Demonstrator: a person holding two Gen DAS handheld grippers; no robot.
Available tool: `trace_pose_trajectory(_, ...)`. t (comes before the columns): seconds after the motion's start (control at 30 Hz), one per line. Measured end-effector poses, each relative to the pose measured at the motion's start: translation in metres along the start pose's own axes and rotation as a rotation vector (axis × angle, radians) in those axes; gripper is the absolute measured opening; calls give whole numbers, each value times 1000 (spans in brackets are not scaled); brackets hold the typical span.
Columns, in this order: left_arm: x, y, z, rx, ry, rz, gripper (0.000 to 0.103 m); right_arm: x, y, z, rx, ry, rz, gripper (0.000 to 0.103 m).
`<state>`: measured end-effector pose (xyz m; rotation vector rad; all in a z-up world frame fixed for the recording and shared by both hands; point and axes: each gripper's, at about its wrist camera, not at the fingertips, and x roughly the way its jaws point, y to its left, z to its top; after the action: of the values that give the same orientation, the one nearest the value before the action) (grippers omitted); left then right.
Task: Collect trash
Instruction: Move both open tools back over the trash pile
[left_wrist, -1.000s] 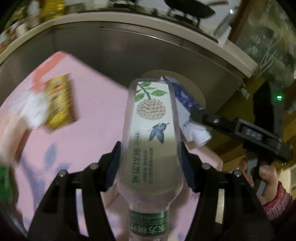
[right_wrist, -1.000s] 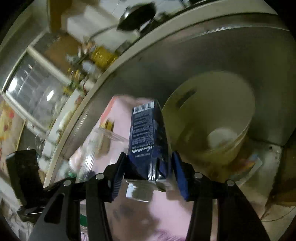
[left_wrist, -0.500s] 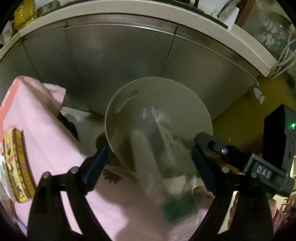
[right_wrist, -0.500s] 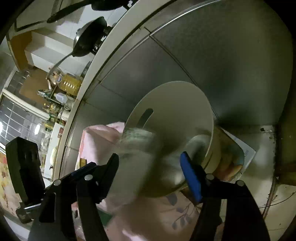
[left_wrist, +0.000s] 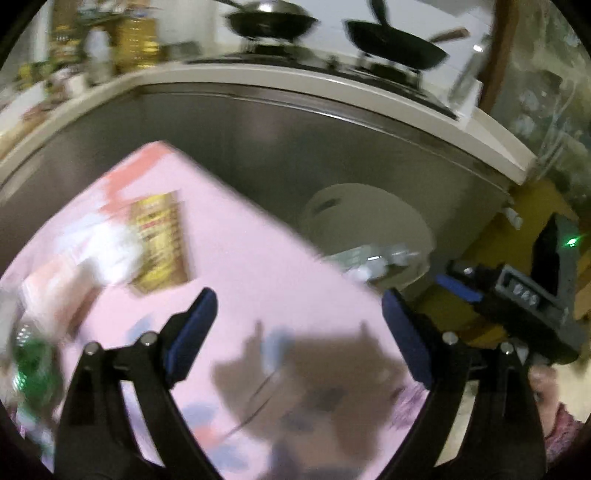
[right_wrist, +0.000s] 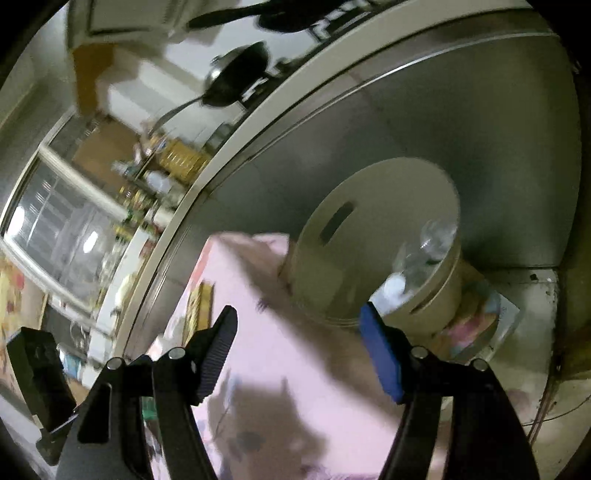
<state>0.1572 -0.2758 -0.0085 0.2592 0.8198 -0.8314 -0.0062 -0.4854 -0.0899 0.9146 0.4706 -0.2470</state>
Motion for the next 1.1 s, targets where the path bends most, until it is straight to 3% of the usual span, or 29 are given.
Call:
trace_pose_trajectory(0.13,-32,27,-34,-68,-25,111,87,-6,35,-33,-105,10,7,66)
trace_pose_trajectory(0.37,-77,48,-75,-131,-86,205,87,-29,71,-75,-176,-7,7,66)
trace_pose_trajectory(0.53,-103,61,-95,-159,-125,247,87,-41,86,-91,-189,-29,2,67)
trace_pose_trajectory(0.73,-132,71,-113,-173,-170,323,87,-46,105,-109,-214,-50,-1,80)
trace_pose_trajectory(1.1,-164,96,-141,-228,-205,416,87,-35,140,-142,-321,32,28,81)
